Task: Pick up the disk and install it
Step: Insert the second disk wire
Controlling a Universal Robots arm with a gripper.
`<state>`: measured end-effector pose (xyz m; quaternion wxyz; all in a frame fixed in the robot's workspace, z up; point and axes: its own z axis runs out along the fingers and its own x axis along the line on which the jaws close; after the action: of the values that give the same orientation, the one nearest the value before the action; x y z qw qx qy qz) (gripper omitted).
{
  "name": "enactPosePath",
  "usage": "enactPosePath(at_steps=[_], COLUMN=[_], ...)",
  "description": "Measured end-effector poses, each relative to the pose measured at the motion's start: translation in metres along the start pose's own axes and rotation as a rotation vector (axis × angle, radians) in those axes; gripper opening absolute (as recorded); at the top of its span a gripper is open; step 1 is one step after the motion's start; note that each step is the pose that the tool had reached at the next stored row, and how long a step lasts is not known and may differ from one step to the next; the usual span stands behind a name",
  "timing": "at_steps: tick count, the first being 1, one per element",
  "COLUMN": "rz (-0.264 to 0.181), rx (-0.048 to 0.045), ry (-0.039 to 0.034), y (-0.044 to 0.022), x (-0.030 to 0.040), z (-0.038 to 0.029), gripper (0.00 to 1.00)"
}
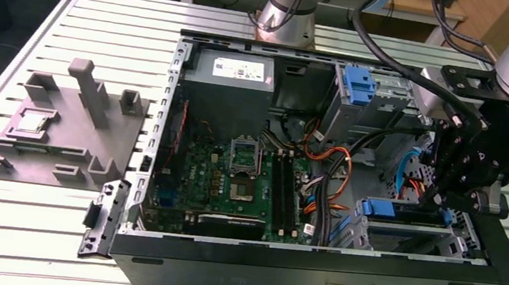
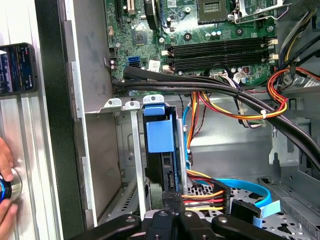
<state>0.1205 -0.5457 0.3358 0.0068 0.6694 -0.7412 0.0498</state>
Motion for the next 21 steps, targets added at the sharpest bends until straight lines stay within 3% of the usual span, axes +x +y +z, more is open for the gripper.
enactPosePath(at_steps=[8,21], rz=[0.0,0.0], rx=[-0.0001,-0.0003], ry=[-0.001,-0.0026], y=[-0.0001,-0.001], x=[0.0002,0.0014], z=[-0.002,-0.0292], gripper=[0.1,0.1])
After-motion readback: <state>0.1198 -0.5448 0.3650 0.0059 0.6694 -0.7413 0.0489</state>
